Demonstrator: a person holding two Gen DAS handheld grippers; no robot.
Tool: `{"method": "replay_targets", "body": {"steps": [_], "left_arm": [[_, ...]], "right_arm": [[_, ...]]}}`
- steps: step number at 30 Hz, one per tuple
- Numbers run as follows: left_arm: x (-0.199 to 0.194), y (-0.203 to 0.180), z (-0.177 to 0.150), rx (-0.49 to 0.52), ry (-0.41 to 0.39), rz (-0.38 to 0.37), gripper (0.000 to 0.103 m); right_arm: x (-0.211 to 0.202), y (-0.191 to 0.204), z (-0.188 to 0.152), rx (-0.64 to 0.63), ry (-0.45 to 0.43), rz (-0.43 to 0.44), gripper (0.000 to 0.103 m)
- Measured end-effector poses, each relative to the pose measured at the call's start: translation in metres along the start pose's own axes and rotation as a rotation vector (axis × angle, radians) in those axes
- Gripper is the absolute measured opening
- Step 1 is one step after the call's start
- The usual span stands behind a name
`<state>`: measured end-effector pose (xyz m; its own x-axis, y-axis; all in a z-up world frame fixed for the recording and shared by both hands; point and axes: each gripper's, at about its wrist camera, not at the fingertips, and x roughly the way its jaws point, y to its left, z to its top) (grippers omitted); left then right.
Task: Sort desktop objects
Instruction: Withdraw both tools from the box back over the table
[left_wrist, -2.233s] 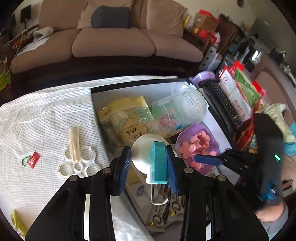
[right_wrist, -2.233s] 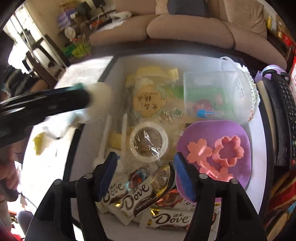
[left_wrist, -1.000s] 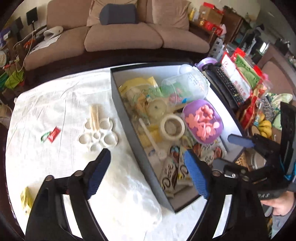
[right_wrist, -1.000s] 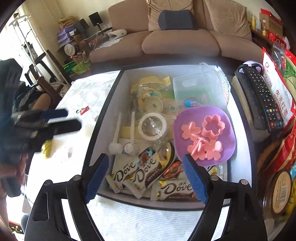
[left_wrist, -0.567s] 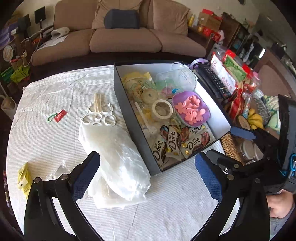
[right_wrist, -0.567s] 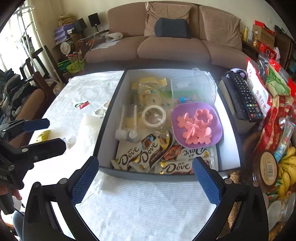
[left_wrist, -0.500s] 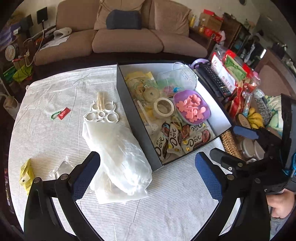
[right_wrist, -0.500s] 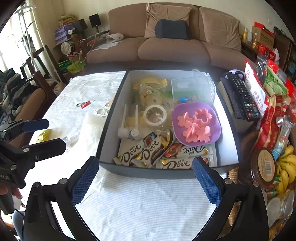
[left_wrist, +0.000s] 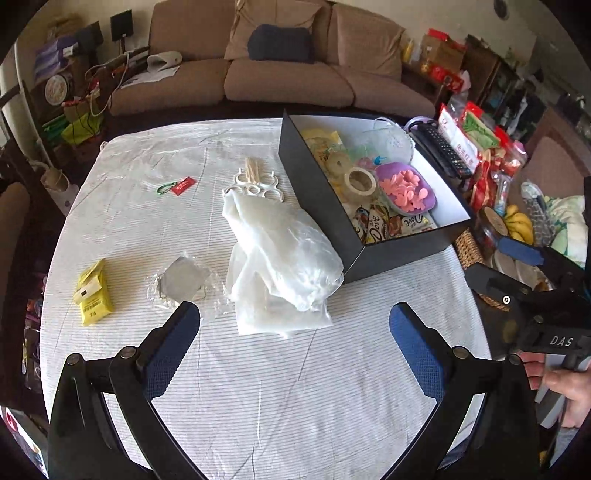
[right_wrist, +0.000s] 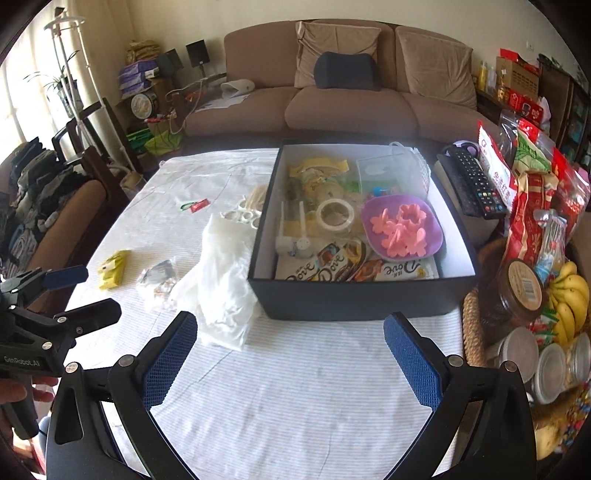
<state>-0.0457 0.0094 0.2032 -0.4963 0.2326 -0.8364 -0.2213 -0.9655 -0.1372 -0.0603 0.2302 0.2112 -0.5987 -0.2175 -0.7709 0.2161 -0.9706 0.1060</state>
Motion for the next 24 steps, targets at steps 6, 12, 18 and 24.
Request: {"method": "replay_targets", "body": {"steps": [6, 12, 18, 24], "left_arm": [[-0.014, 0.023, -0.032, -0.022, -0.011, 0.037, 0.103], [-0.019, 0.068, -0.066, -0.084, -0.020, 0.066, 0.103], [0.003, 0.140, -0.106, -0.212, 0.012, 0.127, 0.103], [0.023, 0.215, -0.133, -0.377, -0.004, 0.193, 0.103]], "right_arm": [[-0.006, 0.026, -0.023, -0.009, -0.009, 0.028, 0.103], [-0.006, 0.061, -0.047, -0.056, -0.014, 0.072, 0.103], [0.009, 0.100, -0.072, -0.127, 0.002, 0.114, 0.103], [0.024, 0.134, -0.092, -0.186, -0.022, 0.146, 0.103]]}}
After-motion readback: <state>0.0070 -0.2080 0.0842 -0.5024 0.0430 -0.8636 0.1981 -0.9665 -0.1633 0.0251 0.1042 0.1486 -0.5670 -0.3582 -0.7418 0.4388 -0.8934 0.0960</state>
